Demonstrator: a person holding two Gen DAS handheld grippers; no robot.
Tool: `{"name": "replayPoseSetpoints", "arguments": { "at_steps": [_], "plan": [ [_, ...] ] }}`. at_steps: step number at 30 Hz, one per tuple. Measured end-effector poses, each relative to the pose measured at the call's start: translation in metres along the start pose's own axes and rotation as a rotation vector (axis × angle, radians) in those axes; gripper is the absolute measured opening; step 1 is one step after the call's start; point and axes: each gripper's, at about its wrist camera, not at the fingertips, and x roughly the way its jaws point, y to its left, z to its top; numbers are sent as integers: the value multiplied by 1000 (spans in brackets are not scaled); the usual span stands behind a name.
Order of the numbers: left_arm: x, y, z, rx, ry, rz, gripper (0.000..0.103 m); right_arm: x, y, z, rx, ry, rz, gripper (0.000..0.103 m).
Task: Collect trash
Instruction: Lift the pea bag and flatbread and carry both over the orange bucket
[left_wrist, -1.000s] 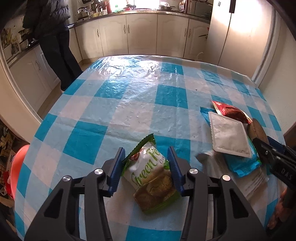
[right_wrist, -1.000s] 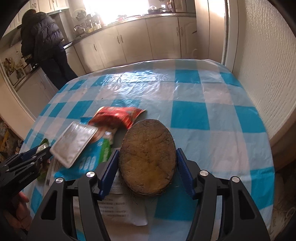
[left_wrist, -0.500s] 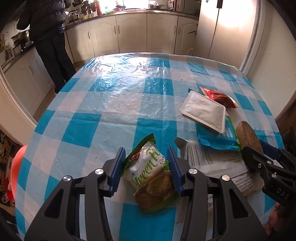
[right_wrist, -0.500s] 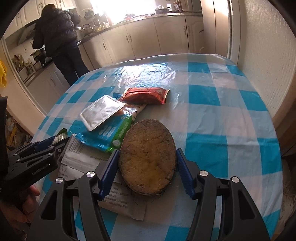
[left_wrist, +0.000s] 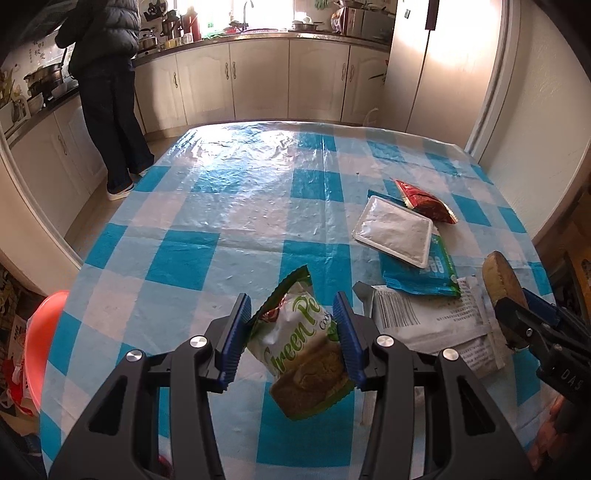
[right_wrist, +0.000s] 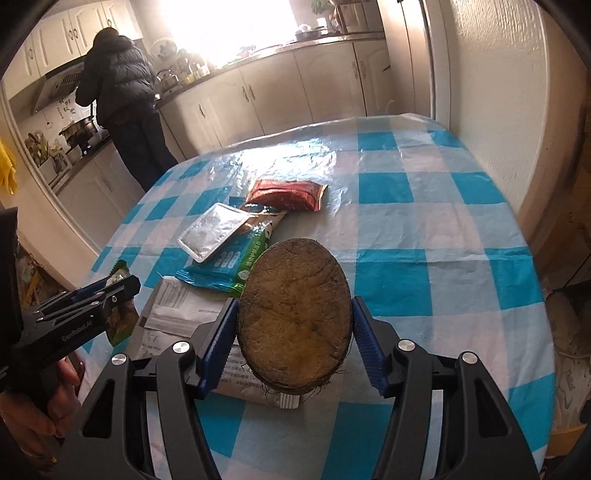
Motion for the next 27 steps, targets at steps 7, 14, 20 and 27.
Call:
{"name": "replayPoseSetpoints", "arguments": {
  "at_steps": [7, 14, 20, 27],
  "plan": [
    [-12, 0, -6, 7, -8, -33, 48, -11, 6, -1, -4, -12, 0, 61],
    [-24, -1, -10, 17, -23, -62, 48, -22, 12, -3, -6, -24, -6, 61],
    [-34, 8, -10, 4, -43, -73, 47, -31, 19, -4, -14, -29, -5, 61],
    [-45, 18, -16, 3, -49, -86, 48, -36, 29, -6, -25, -24, 3, 61]
  ]
}}
